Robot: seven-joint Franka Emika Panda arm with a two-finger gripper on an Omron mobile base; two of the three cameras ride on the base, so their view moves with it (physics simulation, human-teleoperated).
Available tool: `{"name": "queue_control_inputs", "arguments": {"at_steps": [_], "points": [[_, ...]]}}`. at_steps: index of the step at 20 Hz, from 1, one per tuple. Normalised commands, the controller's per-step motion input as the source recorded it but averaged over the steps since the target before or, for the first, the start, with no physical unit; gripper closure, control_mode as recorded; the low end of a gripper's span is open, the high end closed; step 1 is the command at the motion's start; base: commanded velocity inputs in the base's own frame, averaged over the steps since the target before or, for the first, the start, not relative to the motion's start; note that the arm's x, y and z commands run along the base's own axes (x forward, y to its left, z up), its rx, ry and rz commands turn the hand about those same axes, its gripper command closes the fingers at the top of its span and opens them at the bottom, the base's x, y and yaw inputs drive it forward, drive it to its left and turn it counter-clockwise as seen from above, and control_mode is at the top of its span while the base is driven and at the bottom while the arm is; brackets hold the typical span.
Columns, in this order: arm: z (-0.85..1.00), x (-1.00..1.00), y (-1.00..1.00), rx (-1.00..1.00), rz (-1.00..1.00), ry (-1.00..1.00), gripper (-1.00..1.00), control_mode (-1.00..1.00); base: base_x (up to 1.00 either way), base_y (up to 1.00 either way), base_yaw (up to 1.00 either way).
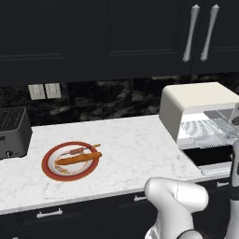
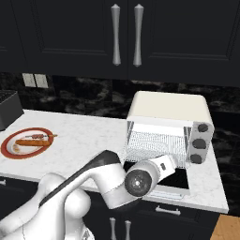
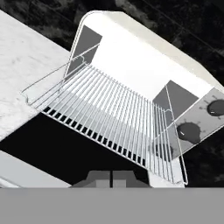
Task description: Pick up the kebab skewer and baguette bread, and place them inside the toaster oven. Close the toaster oven door and start by setting the timer.
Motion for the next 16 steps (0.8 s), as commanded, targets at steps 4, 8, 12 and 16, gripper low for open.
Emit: {"name": "queue_control_inputs", "arguments": {"at_steps": [4, 8, 12, 16], "points": [[0.62, -0.27, 0.74, 0.08, -0.12, 0.31, 1.00, -1.00, 0.00, 0.00, 0.00], [0.43, -0.25, 0.94, 0.07, -0.18, 0.27, 1.00, -1.00, 0.00, 0.00, 0.00], [0.06, -0.23, 1.00, 0.02, -0.21, 0.12, 1.00, -1.00, 0.00, 0.00, 0.00], [0.00, -0.09, 1.00, 0.01, -0.21, 0.10, 1.00, -1.00, 0.00, 0.00, 0.00]]}}
